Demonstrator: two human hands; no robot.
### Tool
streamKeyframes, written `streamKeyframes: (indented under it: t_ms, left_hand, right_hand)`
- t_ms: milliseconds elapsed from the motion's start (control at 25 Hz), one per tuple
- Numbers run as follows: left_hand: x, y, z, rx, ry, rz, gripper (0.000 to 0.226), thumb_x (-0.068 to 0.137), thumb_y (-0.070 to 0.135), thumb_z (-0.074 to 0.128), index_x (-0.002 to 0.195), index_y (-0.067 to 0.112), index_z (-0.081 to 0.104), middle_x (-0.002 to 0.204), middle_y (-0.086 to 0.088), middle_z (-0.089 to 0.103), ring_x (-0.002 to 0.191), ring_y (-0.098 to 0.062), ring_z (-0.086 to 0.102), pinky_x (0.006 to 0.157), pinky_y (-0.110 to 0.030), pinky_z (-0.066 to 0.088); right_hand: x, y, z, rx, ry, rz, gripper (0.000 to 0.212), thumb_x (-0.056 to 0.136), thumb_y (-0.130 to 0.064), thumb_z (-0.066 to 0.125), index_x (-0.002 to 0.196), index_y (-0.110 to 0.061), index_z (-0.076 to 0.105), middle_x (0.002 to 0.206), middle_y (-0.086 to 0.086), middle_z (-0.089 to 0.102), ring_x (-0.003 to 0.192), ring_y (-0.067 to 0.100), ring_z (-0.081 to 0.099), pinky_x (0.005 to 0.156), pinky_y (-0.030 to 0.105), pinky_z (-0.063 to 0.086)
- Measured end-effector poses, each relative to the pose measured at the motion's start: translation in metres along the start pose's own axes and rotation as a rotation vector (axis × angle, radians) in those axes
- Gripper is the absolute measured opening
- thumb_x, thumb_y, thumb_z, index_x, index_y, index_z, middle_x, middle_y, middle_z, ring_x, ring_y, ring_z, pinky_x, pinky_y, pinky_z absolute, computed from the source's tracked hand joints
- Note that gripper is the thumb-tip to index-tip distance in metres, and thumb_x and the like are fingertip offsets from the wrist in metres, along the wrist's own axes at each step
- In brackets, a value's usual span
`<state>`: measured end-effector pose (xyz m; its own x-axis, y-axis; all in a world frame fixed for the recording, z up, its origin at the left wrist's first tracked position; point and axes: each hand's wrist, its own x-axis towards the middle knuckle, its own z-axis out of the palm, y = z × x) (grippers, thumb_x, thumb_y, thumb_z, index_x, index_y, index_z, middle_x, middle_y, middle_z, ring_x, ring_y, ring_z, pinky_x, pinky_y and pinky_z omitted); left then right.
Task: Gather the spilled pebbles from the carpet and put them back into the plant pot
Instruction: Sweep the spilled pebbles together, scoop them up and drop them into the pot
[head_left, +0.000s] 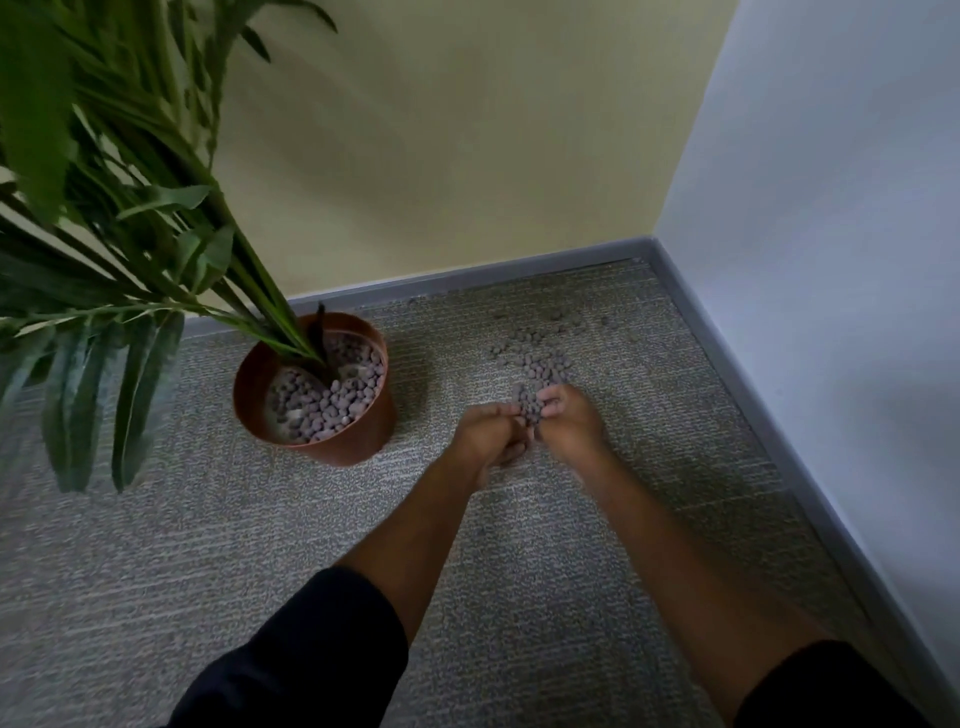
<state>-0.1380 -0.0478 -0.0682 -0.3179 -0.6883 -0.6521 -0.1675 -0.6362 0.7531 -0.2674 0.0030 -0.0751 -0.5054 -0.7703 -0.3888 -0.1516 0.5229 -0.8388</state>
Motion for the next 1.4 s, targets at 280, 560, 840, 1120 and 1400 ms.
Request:
streamKeyframes:
  t_ms: [280, 560, 840, 1120, 1400]
  left_hand:
    - [0.019, 0.006, -0.016, 0.335, 0.197, 0.549, 0.021, 0.104, 0.018, 0.062, 0.118, 0.016, 0.078, 0.112, -0.002, 0.082, 0.106, -0.020, 0.077, 0.098, -0.041, 0.062]
    - [0.050, -0.022, -0.046, 1.387, 0.035, 0.469, 0.076, 0.113, 0.044, 0.030, 0.171, 0.020, -0.012, 0.177, -0.006, -0.027, 0.164, -0.029, -0.026, 0.134, -0.049, -0.012]
    - [0.063, -0.030, -0.046, 1.526, 0.138, 0.564, 0.075, 0.110, 0.053, 0.017, 0.170, 0.021, -0.016, 0.177, -0.007, -0.028, 0.163, -0.029, -0.028, 0.135, -0.052, -0.010]
    - [0.069, -0.041, -0.050, 1.586, 0.228, 0.750, 0.073, 0.111, 0.056, 0.006, 0.169, 0.017, -0.016, 0.178, -0.008, -0.023, 0.165, -0.026, -0.025, 0.136, -0.052, 0.000]
    - [0.068, -0.043, -0.049, 1.500, 0.281, 0.768, 0.078, 0.110, 0.061, 0.010, 0.171, 0.016, -0.010, 0.180, -0.004, -0.016, 0.167, -0.019, -0.019, 0.137, -0.047, 0.004]
  right_hand:
    - [0.038, 0.005, -0.036, -0.043, 0.105, -0.278, 0.039, 0.095, -0.015, 0.079, 0.131, -0.024, 0.068, 0.133, 0.009, 0.066, 0.113, 0.020, 0.069, 0.090, 0.039, 0.063]
    - [0.079, 0.027, -0.044, -0.845, -0.210, -0.303, 0.140, 0.074, -0.106, 0.039, 0.171, -0.022, -0.016, 0.178, 0.005, -0.027, 0.163, 0.028, -0.030, 0.133, 0.052, -0.013]
    - [0.077, 0.034, -0.029, -0.940, -0.201, -0.605, 0.110, 0.090, -0.096, 0.020, 0.173, -0.028, -0.003, 0.182, -0.004, -0.015, 0.167, 0.018, -0.021, 0.137, 0.053, 0.000]
    - [0.113, 0.050, -0.079, -0.833, 0.104, -0.408, 0.109, 0.089, -0.097, 0.026, 0.169, -0.038, -0.016, 0.178, 0.006, -0.028, 0.164, 0.033, -0.028, 0.131, 0.058, -0.013]
    - [0.164, 0.023, -0.091, -0.882, -0.046, -0.443, 0.112, 0.089, -0.097, 0.024, 0.173, -0.025, 0.002, 0.183, 0.005, -0.009, 0.168, 0.027, -0.016, 0.135, 0.058, -0.003]
